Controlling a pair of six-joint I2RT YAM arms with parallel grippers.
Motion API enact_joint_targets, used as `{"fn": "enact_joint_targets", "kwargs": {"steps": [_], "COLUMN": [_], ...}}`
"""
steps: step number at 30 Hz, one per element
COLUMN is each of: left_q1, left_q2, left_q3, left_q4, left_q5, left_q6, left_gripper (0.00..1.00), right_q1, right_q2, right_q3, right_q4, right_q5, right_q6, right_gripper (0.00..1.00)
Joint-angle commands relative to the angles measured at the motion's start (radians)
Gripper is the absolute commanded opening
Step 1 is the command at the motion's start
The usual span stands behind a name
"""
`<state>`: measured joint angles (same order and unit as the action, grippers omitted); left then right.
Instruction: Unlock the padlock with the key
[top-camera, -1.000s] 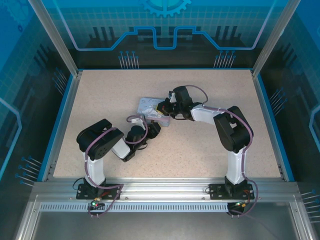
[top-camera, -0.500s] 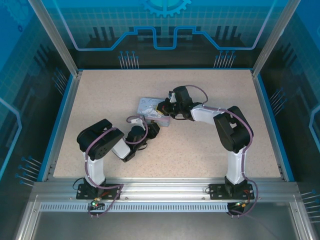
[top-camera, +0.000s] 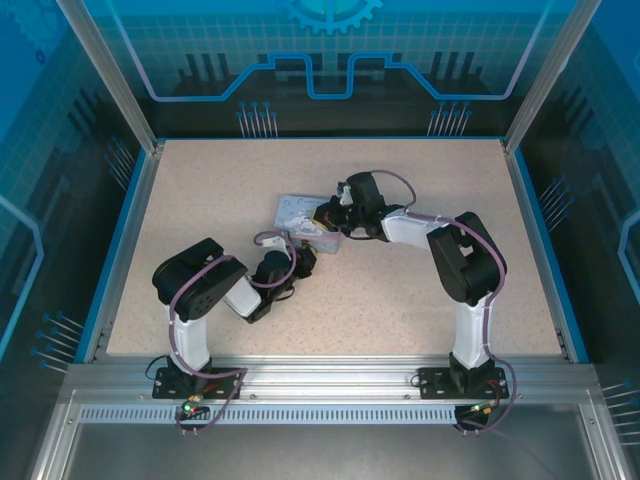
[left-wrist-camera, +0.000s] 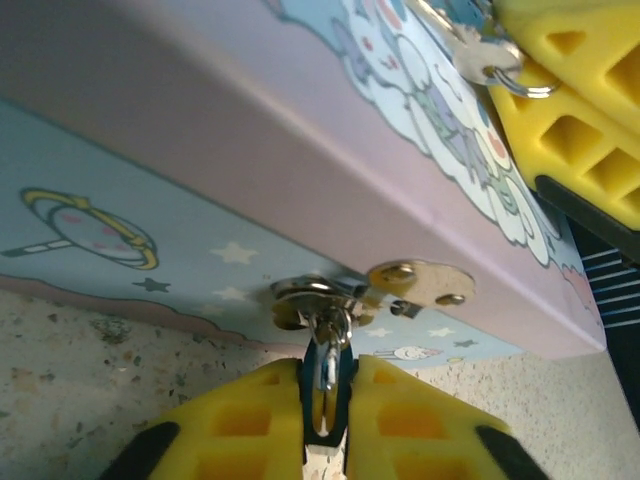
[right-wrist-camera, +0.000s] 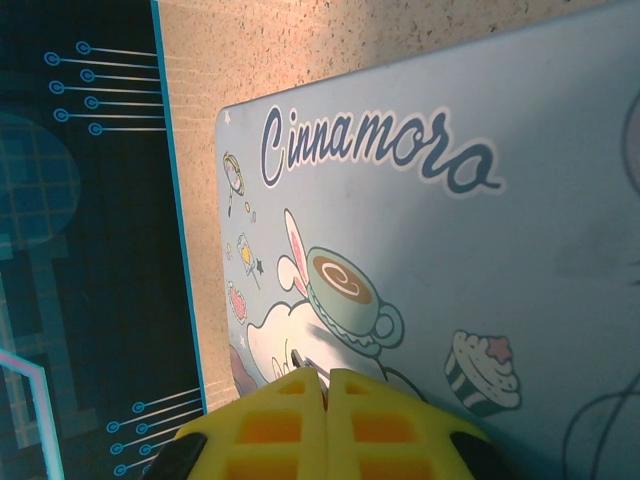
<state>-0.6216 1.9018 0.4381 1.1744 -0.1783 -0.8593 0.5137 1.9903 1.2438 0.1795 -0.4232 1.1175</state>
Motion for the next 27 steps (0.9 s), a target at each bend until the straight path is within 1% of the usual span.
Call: {"fn": "enact_joint_targets", "kwargs": {"steps": [1,4,9,11,17,20,23,27], "left_q1": [-0.008,-0.008,-0.007,-0.007,-0.007,-0.007,-0.004,-0.002], "left_q2": [-0.051,-0.122,-0.24,-0.266,-0.284,-0.274,-0.264,-0.269], "left_q3": [0.014,0.04,0.109,0.133,0.188,0.207,0.222,0.257], "left_q4": [-0.101,-0.226,-0.495,-0.569,-0.695,-0.724,-0.733,-0.79], "left_q5": [0.023,0.058,0.095,0.107,0.115,0.128,0.151,0.176], "left_q6": [0.016,0.015,0.025,0.032,0.04,0.039,0.034,0.021], "left_gripper": [0.05,0.0,0.0,0.0,0.0,0.0,0.0,0.0], "right_q1": [-0.012,-0.02,-0.054,-0.071,-0.109,-0.115,-0.115,-0.114], "right_q2": [0.033,0.022,-0.039,-0.076,-0.214,-0.298,-0.4,-0.561], "right_q3": [0.021,0.04,0.076,0.077,0.055,0.011,-0.065,-0.242], "right_q4": [-0.047,-0.06,-0.098,-0.11,-0.169,-0.193,-0.205,-0.195], "right_q5": [-0.003,-0.012,-0.016,-0.015,-0.013,-0.006,0.003,0.019], "right_q6": [-0.011,-0.016,-0.05,-0.06,-0.106,-0.133,-0.158,-0.18], "right_gripper": [0.0,0.0,0.0,0.0,0.0,0.0,0.0,0.0]}}
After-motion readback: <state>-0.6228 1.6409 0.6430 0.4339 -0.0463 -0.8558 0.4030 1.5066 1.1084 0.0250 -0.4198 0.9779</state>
